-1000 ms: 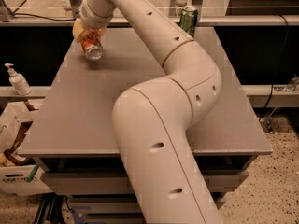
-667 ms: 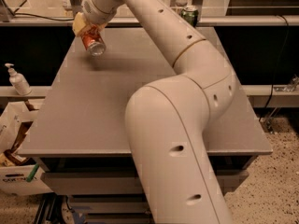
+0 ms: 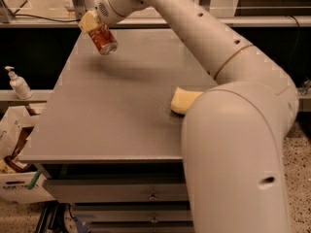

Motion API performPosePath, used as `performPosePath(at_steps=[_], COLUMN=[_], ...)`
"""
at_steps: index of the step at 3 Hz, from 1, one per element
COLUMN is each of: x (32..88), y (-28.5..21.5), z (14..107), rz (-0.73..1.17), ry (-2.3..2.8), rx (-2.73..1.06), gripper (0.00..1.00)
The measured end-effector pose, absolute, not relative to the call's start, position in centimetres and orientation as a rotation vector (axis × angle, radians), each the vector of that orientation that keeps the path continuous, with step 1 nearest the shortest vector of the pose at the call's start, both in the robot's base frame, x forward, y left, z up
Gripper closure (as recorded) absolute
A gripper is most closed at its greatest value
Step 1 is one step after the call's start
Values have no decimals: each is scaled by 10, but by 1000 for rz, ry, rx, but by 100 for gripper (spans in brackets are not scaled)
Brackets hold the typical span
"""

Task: Place coke can upright

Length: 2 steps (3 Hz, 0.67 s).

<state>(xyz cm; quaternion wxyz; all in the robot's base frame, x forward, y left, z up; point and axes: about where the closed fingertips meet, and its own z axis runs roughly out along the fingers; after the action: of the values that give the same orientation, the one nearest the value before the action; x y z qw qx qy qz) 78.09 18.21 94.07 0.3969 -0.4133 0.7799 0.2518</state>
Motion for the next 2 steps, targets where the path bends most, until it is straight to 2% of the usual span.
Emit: performPosePath(at_steps=[2], x=[778], y=[190], z=[931], rz=[577], ry=[1932], rx=[-1163], gripper=[100])
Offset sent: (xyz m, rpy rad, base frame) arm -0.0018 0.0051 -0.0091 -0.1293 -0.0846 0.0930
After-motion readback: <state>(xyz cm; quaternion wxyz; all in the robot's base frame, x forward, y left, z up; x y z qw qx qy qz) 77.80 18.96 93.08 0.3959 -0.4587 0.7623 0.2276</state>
